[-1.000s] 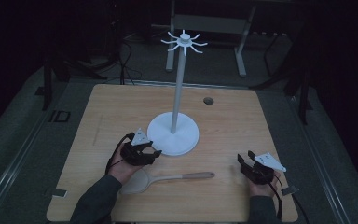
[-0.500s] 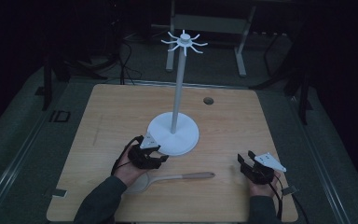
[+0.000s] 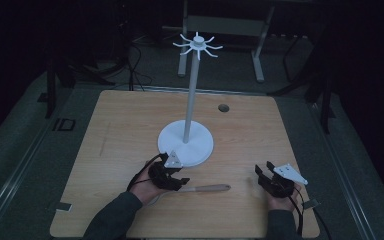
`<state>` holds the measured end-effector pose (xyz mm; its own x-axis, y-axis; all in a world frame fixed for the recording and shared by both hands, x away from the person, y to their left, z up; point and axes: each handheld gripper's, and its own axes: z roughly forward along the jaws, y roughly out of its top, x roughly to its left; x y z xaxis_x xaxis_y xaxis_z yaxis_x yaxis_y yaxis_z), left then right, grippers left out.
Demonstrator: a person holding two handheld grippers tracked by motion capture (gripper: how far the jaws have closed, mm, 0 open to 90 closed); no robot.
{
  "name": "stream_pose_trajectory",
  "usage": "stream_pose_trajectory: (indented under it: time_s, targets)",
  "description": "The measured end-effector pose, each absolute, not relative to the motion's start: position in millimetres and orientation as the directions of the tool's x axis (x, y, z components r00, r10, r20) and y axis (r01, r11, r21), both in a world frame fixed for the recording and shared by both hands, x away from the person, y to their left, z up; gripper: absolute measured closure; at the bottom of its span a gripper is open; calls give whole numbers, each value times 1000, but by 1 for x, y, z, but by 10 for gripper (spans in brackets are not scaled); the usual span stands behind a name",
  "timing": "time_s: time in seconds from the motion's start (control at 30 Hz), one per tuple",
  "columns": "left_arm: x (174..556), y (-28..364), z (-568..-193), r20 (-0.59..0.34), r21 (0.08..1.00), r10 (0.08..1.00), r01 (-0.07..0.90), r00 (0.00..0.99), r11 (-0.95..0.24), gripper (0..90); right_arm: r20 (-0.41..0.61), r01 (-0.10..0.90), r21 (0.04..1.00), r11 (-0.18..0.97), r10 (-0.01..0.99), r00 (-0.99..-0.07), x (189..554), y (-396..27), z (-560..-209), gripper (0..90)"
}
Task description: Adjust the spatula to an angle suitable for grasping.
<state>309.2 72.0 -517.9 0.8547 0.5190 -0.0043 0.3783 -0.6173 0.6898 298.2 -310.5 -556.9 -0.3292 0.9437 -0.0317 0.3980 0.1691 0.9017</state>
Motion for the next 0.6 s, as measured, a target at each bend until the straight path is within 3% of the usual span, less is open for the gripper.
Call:
stream_pose_trajectory:
  time_s: [0.6]
  targets:
    - [306, 45, -528, -10, 591, 390, 320, 921, -741, 588, -29, 396, 903, 165, 945, -327, 298, -311, -557, 488]
